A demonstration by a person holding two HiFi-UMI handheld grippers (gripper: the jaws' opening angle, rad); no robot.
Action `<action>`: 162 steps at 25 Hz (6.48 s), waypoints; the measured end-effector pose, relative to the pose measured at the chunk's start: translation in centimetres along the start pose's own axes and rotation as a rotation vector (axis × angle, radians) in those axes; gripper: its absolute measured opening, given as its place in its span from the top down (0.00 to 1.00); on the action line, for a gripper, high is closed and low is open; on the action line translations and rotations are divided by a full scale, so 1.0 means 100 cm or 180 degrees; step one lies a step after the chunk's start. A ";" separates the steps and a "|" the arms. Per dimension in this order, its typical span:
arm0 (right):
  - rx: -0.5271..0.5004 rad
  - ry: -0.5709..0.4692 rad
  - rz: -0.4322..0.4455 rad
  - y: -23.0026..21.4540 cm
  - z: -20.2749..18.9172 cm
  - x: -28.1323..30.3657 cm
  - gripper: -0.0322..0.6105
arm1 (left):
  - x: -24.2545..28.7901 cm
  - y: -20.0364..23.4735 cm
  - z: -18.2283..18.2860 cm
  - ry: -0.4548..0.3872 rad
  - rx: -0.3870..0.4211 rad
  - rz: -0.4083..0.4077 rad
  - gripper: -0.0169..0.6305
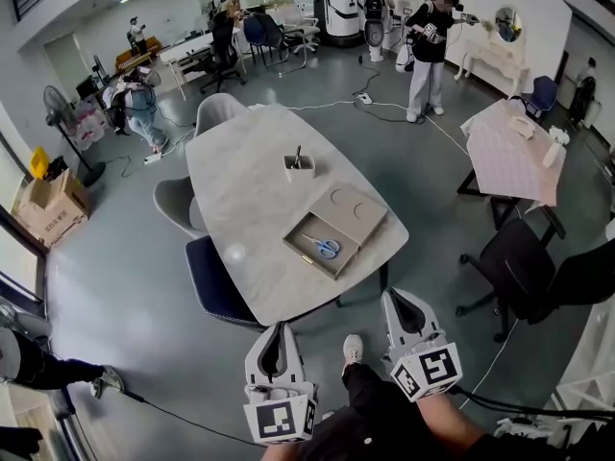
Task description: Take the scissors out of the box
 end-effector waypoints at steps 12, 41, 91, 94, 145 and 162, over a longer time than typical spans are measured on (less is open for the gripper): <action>0.0053 0.0009 0.0059 -0.028 0.004 0.086 0.96 | 0.083 0.026 0.011 0.0010 0.0030 0.0077 0.95; 0.0016 0.0131 0.0443 -0.088 0.008 0.259 0.96 | 0.247 0.057 0.015 0.0094 -0.0040 0.0297 0.95; -0.1652 0.2658 0.1536 -0.035 -0.294 0.317 0.87 | 0.304 0.111 -0.200 0.1287 -0.0705 0.0088 0.95; -0.1661 0.2912 0.1631 -0.034 -0.313 0.319 0.84 | 0.306 0.110 -0.216 0.1301 -0.0723 0.0088 0.95; -0.1676 0.3158 0.1471 -0.026 -0.292 0.337 0.83 | 0.318 0.121 -0.213 0.1338 -0.0761 0.0075 0.95; -0.1322 0.1944 0.1126 -0.022 -0.116 0.349 0.83 | 0.325 0.105 -0.096 0.0849 -0.0534 -0.0063 0.95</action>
Point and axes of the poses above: the fingertips, and each gripper's own axes: x forward along the fingers, y to its left, z out of its top, the point moved 5 cm from there along -x, backward along the fingers, and after that the axes turned 7 degrees about -z, right-handed, at the moved point
